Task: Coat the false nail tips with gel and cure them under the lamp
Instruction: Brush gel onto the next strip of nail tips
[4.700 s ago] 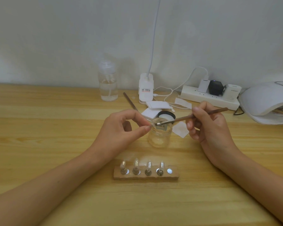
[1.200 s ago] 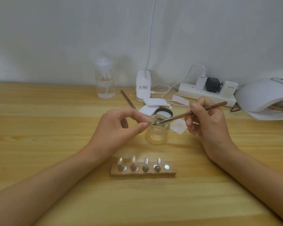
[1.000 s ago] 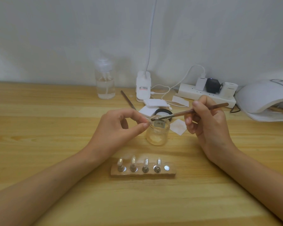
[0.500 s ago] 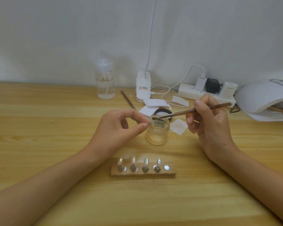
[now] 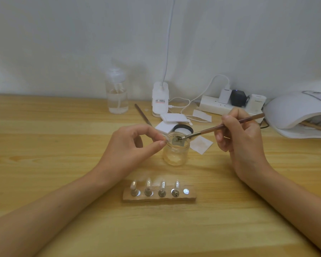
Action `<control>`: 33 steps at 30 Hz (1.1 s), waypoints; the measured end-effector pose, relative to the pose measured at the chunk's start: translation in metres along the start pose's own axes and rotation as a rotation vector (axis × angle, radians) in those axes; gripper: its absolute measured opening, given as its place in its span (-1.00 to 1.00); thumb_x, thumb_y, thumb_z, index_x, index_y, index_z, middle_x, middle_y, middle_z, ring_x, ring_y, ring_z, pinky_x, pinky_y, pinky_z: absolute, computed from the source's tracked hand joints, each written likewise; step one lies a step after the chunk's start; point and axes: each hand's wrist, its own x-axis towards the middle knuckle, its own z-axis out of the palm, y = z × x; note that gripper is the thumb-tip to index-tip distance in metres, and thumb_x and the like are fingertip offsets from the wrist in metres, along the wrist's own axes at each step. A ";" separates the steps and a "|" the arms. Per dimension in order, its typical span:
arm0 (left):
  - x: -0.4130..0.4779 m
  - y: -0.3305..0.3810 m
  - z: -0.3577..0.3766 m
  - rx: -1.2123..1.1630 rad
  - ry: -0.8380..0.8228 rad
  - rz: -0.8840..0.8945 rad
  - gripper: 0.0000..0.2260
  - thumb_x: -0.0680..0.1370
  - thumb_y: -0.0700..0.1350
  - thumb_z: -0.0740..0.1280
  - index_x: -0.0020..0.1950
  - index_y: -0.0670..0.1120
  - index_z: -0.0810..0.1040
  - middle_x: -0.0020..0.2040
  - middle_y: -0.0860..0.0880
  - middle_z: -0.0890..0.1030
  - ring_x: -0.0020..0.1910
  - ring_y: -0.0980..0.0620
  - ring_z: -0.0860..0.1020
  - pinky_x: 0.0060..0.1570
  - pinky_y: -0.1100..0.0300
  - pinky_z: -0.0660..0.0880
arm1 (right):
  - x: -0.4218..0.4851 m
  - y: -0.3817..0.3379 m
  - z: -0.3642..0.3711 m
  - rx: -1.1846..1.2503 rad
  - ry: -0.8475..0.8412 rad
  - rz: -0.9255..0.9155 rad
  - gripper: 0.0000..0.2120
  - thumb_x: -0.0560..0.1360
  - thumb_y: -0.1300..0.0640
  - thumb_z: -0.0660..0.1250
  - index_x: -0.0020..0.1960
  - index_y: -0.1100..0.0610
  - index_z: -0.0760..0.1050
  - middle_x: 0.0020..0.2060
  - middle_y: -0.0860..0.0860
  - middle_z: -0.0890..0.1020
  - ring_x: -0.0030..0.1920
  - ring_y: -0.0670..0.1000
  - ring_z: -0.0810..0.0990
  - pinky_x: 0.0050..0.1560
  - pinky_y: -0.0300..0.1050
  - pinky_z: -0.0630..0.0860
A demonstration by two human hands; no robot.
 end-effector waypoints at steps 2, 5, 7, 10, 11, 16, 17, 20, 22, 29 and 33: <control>0.000 0.000 0.000 0.002 -0.001 0.001 -0.97 0.48 -0.16 0.49 -0.15 -0.05 0.68 -0.49 0.35 0.48 -0.52 0.19 0.28 -0.46 0.47 0.23 | 0.003 -0.003 -0.005 -0.021 0.005 0.012 -0.67 0.62 0.23 0.23 -0.31 0.05 0.35 -0.53 -0.01 0.48 -0.52 -0.09 0.41 -0.54 -0.29 0.30; 0.000 0.002 0.000 -0.001 -0.001 0.003 -0.97 0.48 -0.17 0.48 -0.16 -0.06 0.68 -0.49 0.36 0.48 -0.52 0.18 0.27 -0.46 0.46 0.22 | 0.009 -0.008 -0.015 -0.083 0.036 0.008 -0.69 0.60 0.23 0.24 -0.30 0.05 0.36 -0.53 -0.02 0.48 -0.53 -0.09 0.40 -0.53 -0.30 0.30; 0.000 0.002 0.000 0.000 0.001 0.005 -0.97 0.48 -0.17 0.48 -0.16 -0.06 0.68 -0.48 0.36 0.49 -0.52 0.17 0.28 -0.46 0.46 0.23 | 0.013 -0.012 -0.019 -0.092 0.028 -0.028 -0.72 0.61 0.25 0.21 -0.27 0.09 0.34 -0.53 -0.03 0.48 -0.52 -0.09 0.42 -0.53 -0.29 0.31; -0.001 0.003 0.000 0.006 -0.002 0.010 -0.96 0.48 -0.17 0.48 -0.16 -0.05 0.68 -0.47 0.37 0.50 -0.51 0.17 0.29 -0.45 0.46 0.25 | 0.016 -0.020 -0.018 -0.043 -0.146 -0.163 -0.80 0.58 0.26 0.18 -0.21 0.12 0.35 -0.44 -0.02 0.52 -0.43 -0.05 0.48 -0.46 -0.25 0.39; -0.001 0.003 0.000 0.007 -0.002 0.011 -0.96 0.48 -0.17 0.48 -0.16 -0.05 0.67 -0.47 0.37 0.50 -0.51 0.17 0.29 -0.45 0.46 0.25 | 0.016 -0.022 -0.017 -0.072 -0.225 -0.224 -0.85 0.55 0.27 0.18 -0.19 0.12 0.36 -0.40 -0.02 0.54 -0.40 -0.03 0.50 -0.43 -0.22 0.43; -0.001 0.003 0.000 0.002 0.002 0.010 -0.94 0.48 -0.17 0.48 -0.17 -0.04 0.66 -0.49 0.37 0.49 -0.53 0.18 0.29 -0.45 0.46 0.24 | 0.012 -0.023 -0.019 -0.146 -0.332 -0.329 -0.80 0.39 0.41 0.10 -0.22 0.13 0.35 -0.41 -0.04 0.51 -0.42 -0.02 0.44 -0.42 -0.22 0.39; -0.001 0.003 0.000 0.000 0.003 0.010 -0.93 0.48 -0.18 0.48 -0.18 -0.03 0.66 -0.49 0.36 0.48 -0.53 0.18 0.29 -0.46 0.46 0.24 | 0.012 -0.023 -0.020 -0.145 -0.326 -0.330 -0.79 0.38 0.41 0.09 -0.23 0.13 0.35 -0.42 -0.04 0.50 -0.43 -0.03 0.43 -0.43 -0.23 0.37; -0.001 0.002 0.000 -0.003 -0.001 0.014 -0.93 0.48 -0.18 0.48 -0.18 -0.03 0.66 -0.49 0.36 0.48 -0.53 0.19 0.29 -0.45 0.47 0.24 | 0.015 -0.022 -0.021 -0.101 -0.291 -0.295 -0.81 0.40 0.40 0.08 -0.23 0.15 0.35 -0.44 -0.05 0.50 -0.45 -0.05 0.41 -0.45 -0.26 0.36; 0.000 0.002 0.000 -0.009 -0.002 0.018 -0.92 0.48 -0.18 0.48 -0.18 -0.03 0.65 -0.48 0.37 0.48 -0.53 0.19 0.29 -0.45 0.47 0.24 | 0.016 -0.020 -0.017 0.014 -0.230 -0.204 -0.82 0.49 0.35 0.09 -0.19 0.14 0.36 -0.44 -0.04 0.51 -0.46 -0.06 0.42 -0.47 -0.26 0.36; 0.001 -0.002 0.000 -0.014 -0.003 0.042 -0.87 0.48 -0.15 0.49 -0.20 0.07 0.64 -0.47 0.33 0.48 -0.51 0.18 0.28 -0.44 0.46 0.23 | 0.001 0.002 0.005 0.199 -0.126 0.202 -0.78 0.45 -0.03 0.33 -0.22 0.09 0.40 -0.46 -0.01 0.52 -0.45 -0.11 0.47 -0.50 -0.32 0.38; 0.002 -0.002 0.000 -0.011 0.003 0.045 -0.85 0.48 -0.16 0.49 -0.20 0.09 0.62 -0.47 0.34 0.48 -0.52 0.18 0.29 -0.44 0.47 0.24 | -0.002 0.004 0.011 0.185 -0.151 0.173 -0.78 0.49 -0.01 0.30 -0.27 0.05 0.41 -0.46 0.00 0.53 -0.45 -0.09 0.49 -0.48 -0.30 0.41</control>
